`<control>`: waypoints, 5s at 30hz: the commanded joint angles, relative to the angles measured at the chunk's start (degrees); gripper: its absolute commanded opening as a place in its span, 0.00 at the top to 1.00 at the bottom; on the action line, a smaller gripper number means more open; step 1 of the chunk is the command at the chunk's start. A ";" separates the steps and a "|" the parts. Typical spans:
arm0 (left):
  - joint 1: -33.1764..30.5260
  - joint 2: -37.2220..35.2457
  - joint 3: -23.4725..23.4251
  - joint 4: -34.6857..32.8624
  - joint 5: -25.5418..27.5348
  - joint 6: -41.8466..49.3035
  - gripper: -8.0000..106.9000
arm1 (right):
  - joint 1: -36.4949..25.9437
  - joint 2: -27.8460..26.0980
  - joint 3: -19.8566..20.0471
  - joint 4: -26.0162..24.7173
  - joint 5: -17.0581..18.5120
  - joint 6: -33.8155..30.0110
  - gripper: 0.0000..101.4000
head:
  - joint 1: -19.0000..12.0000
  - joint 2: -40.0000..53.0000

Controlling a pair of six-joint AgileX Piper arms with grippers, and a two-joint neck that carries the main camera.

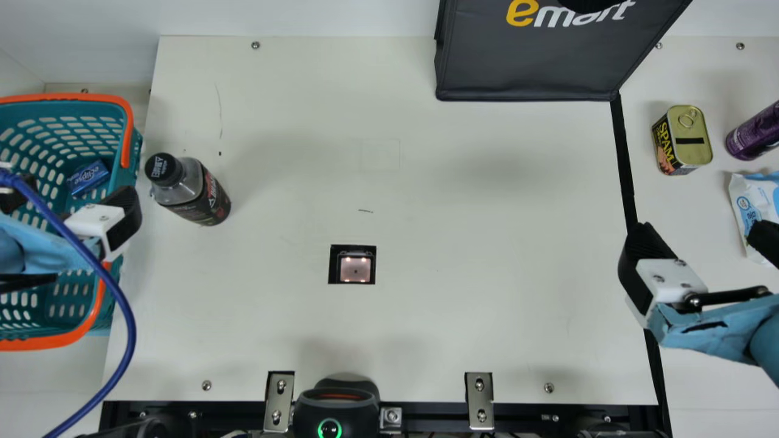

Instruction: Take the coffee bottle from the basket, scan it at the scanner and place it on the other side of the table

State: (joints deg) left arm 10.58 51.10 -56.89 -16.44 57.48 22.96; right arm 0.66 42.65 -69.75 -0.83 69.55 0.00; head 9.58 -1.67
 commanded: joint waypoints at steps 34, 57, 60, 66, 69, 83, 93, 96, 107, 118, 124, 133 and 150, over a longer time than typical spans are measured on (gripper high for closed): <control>-17.31 9.14 12.94 23.35 -25.75 -33.85 0.15 | 0.00 0.00 0.00 0.00 0.03 0.00 0.06 | -1.66 0.09; -24.02 15.19 12.88 36.09 -26.34 -51.93 0.15 | 0.00 0.00 0.00 0.00 -0.04 0.00 0.06 | -1.66 0.09; -24.08 15.64 13.19 37.17 -26.83 -53.16 0.15 | 0.00 0.00 0.00 0.00 -0.04 0.00 0.06 | -1.66 0.09; -24.07 16.26 13.72 38.58 -27.89 -54.96 0.15 | 0.00 0.00 0.00 0.00 -0.04 0.00 0.06 | -1.66 0.09; -24.11 16.37 13.91 39.32 -28.47 -55.79 0.26 | 0.00 0.00 0.00 0.00 -0.04 0.00 0.06 | -1.66 0.09; -26.06 14.62 12.69 41.14 -27.48 -58.11 1.00 | 0.00 0.00 0.00 0.00 -0.03 0.00 0.06 | -1.66 0.09; -32.60 12.11 7.25 37.92 -19.07 -57.66 1.00 | 0.00 0.00 0.00 0.00 -0.03 0.00 0.06 | -1.66 0.09; -35.45 11.59 5.38 37.27 -16.11 -58.29 1.00 | 0.00 0.00 0.00 0.00 -0.03 0.00 0.06 | -1.66 0.09; -48.32 11.00 -0.05 38.72 -7.31 -64.72 1.00 | 0.00 0.00 0.00 0.00 -0.03 0.00 0.06 | -1.66 0.09; -63.96 12.87 -3.43 43.66 -0.35 -76.07 1.00 | 0.00 0.00 0.00 0.00 -0.03 0.00 0.06 | -1.66 0.09; -71.19 14.81 -5.30 45.57 3.31 -82.19 1.00 | 0.00 0.00 0.00 0.00 -0.03 0.00 0.06 | -1.66 0.09; -79.04 17.13 -7.28 47.01 8.53 -89.85 1.00 | 0.00 0.00 0.00 0.00 -0.03 0.00 0.06 | -1.66 0.09; -87.96 19.25 -7.35 50.83 12.42 -101.15 1.00 | 0.00 0.00 0.00 0.00 -0.02 0.00 0.06 | -1.66 0.09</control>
State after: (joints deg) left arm -76.89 70.24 -64.43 33.62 69.89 -77.48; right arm 0.66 42.65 -69.75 -0.83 69.52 0.00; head 9.58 -1.67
